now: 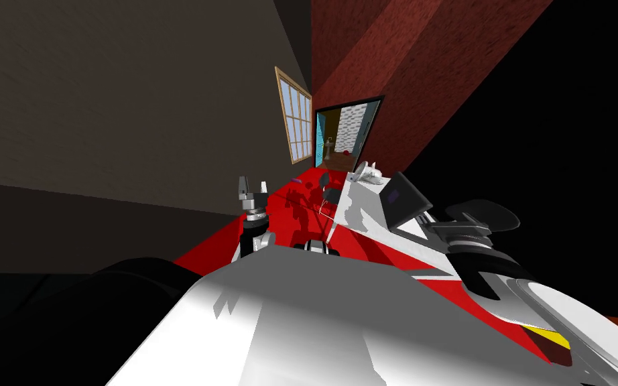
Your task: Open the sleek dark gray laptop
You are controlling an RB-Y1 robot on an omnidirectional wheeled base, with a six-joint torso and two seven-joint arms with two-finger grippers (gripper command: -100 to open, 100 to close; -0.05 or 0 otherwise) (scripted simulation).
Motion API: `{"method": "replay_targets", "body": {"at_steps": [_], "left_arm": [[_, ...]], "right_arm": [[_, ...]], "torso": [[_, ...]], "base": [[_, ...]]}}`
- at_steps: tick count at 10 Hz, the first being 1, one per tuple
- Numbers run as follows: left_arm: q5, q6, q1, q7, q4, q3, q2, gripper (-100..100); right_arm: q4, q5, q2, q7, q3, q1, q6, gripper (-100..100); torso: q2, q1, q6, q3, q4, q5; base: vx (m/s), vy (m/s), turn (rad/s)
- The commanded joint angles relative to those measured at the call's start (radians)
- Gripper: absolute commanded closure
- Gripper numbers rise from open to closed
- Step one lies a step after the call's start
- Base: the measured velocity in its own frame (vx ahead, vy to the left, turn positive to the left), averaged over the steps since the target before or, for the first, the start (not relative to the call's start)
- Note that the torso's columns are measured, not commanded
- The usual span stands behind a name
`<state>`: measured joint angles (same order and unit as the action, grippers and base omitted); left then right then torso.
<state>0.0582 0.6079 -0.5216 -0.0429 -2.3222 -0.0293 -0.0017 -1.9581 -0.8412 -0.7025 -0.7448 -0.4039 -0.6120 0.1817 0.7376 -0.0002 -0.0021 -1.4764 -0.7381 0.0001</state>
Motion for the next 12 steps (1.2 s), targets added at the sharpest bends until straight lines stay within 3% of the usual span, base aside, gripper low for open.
{"method": "replay_targets", "body": {"at_steps": [1,2,3,4,5,6,12], "left_arm": [[0.0,0.0,0.0,0.0,0.0,0.0,0.0,0],[0.0,0.0,0.0,0.0,0.0,0.0,0.0,0],[0.0,0.0,0.0,0.0,0.0,0.0,0.0,0],[0.0,0.0,0.0,0.0,0.0,0.0,0.0,0],[0.0,0.0,0.0,0.0,0.0,0.0,0.0,0],[0.0,0.0,0.0,0.0,0.0,0.0,0.0,0],[0.0,0.0,0.0,0.0,0.0,0.0,0.0,0]], "right_arm": [[-0.029,-0.031,-0.035,-0.038,-0.012,-0.048,0.023,-100],[-0.024,-0.023,-0.026,-0.027,-0.011,-0.04,0.015,-100],[-0.03,-0.006,-0.051,-0.022,-0.026,-0.058,0.022,-100],[-0.024,-0.017,-0.037,-0.026,-0.019,-0.049,0.016,-100],[-0.025,-0.015,-0.038,-0.025,-0.02,-0.05,0.016,100],[-0.002,0.001,-0.007,-0.003,-0.016,-0.011,-0.001,100],[0.07,0.049,0.089,0.063,-0.006,0.106,-0.05,100]], "torso": [[-0.001,0.001,0.0,0.0,0.0,0.0],[0.0,0.0,0.001,0.0,0.0,0.0],[0.002,-0.003,0.001,0.001,0.0,-0.001],[-0.002,-0.005,0.001,-0.001,0.0,-0.001],[0.0,-0.004,0.002,0.0,0.001,-0.001],[0.002,-0.002,0.002,0.001,0.0,-0.001],[-0.002,-0.001,0.002,-0.001,0.001,0.0]], "base": [[0.096,0.096,-0.006],[0.038,0.042,-0.011],[0.106,-0.008,-0.003],[0.066,-0.007,0.001],[0.008,0.002,0.001],[-0.051,-0.07,0.001],[-0.09,-0.105,0.006]]}}
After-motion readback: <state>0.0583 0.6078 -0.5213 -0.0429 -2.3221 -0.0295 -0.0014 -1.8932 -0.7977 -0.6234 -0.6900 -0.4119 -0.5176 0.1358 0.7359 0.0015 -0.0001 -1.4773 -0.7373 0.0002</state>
